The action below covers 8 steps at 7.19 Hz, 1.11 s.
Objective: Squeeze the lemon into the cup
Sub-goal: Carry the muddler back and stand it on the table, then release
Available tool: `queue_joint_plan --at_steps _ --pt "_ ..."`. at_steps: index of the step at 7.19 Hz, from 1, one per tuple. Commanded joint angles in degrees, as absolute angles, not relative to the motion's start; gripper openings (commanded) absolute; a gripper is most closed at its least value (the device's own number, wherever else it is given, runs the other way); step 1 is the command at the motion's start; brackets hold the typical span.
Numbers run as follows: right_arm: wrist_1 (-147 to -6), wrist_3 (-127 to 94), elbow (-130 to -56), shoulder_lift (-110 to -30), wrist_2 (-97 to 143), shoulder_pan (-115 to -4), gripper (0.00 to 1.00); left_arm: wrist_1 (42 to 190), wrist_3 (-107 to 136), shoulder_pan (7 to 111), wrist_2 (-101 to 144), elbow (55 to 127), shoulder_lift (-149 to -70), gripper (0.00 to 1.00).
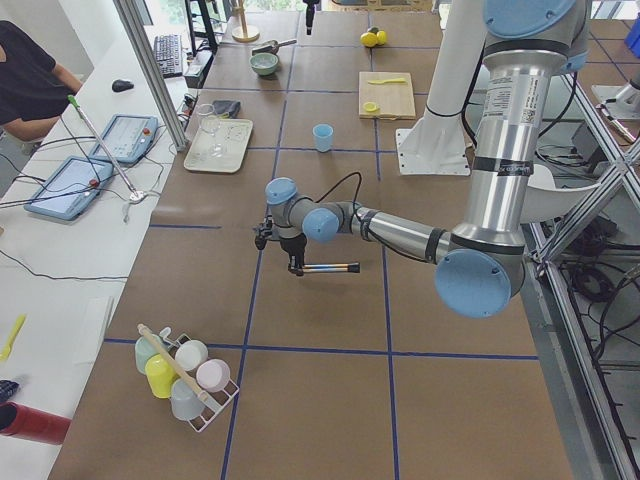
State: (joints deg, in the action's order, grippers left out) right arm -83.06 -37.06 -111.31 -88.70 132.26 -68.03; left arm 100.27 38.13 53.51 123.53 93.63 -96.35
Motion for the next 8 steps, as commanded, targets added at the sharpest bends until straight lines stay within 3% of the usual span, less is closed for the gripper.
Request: queue_joint_plan --at_steps 1,5,7,8 --pt "-83.06 -37.09 -111.45 -88.86 132.28 -68.03 1.0 102.03 38.41 53.44 123.66 91.86 -96.85 0.0" --pt "-82.97 -37.09 -111.62 -88.68 132.28 -68.03 1.0 102.92 37.79 53.35 123.57 90.97 -96.86 0.0" --pt "-82.97 -37.09 -111.62 -88.68 132.28 -68.03 1.0 103.01 37.62 53.35 123.57 90.97 -97.03 0.12" --pt "-82.97 -37.09 -111.62 -88.68 132.28 -68.03 1.0 103.01 37.62 53.35 123.57 90.97 -97.12 0.27"
